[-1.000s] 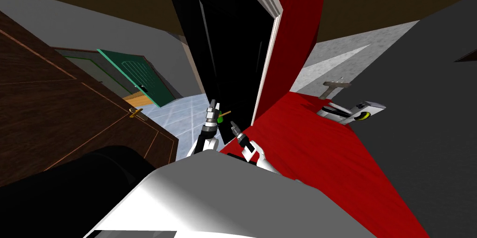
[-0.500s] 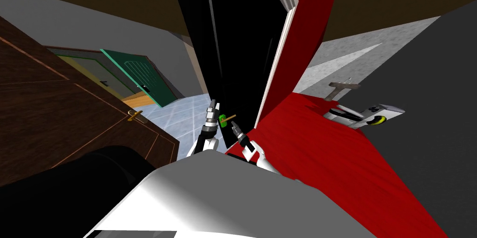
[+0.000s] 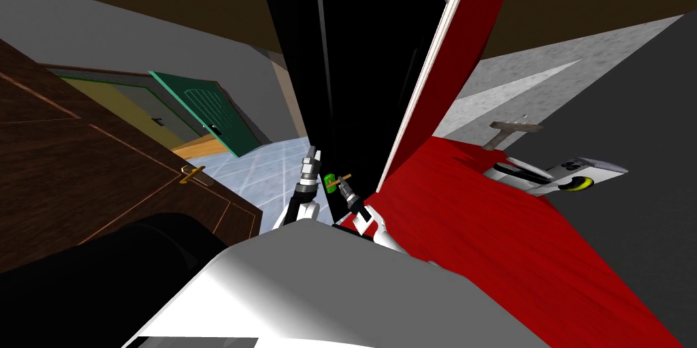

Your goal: Push the door open

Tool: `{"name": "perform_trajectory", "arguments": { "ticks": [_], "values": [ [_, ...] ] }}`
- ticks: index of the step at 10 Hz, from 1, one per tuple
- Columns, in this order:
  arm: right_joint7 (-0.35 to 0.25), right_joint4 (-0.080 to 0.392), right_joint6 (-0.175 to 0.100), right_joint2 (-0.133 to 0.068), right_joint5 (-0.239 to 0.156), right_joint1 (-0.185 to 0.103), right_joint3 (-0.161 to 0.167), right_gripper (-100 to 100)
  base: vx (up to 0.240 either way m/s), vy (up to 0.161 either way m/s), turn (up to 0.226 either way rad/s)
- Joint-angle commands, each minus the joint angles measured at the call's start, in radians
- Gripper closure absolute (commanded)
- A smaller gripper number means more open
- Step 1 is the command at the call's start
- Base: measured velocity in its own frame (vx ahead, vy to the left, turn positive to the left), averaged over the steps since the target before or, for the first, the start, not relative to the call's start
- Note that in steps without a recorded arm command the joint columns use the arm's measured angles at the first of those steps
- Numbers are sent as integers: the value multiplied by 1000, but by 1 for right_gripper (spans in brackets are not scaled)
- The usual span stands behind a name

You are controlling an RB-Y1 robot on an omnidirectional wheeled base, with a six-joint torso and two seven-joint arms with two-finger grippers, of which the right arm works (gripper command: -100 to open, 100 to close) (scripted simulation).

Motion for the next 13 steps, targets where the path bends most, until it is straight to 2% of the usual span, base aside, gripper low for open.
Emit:
{"name": "perform_trajectory", "arguments": {
  "ticks": [1,2,7,8,10,12,13],
  "values": [
    [0,0,0,0,0,0,0,-100,52,55,-1],
    [0,0,0,0,0,0,0,100,-9,-9,-3],
    [0,0,0,0,0,0,0,100,-10,-11,1],
    [5,2,8,-13,0,-1,-17,-100,-105,-41,-92],
    [9,3,14,-13,1,-2,-31,-100,-185,-57,-88],
    [14,5,23,1,1,-3,-52,-100,-211,-96,-97],
    [13,11,18,-1,1,-5,-46,-100,-99,-46,-14]
  ]
}}
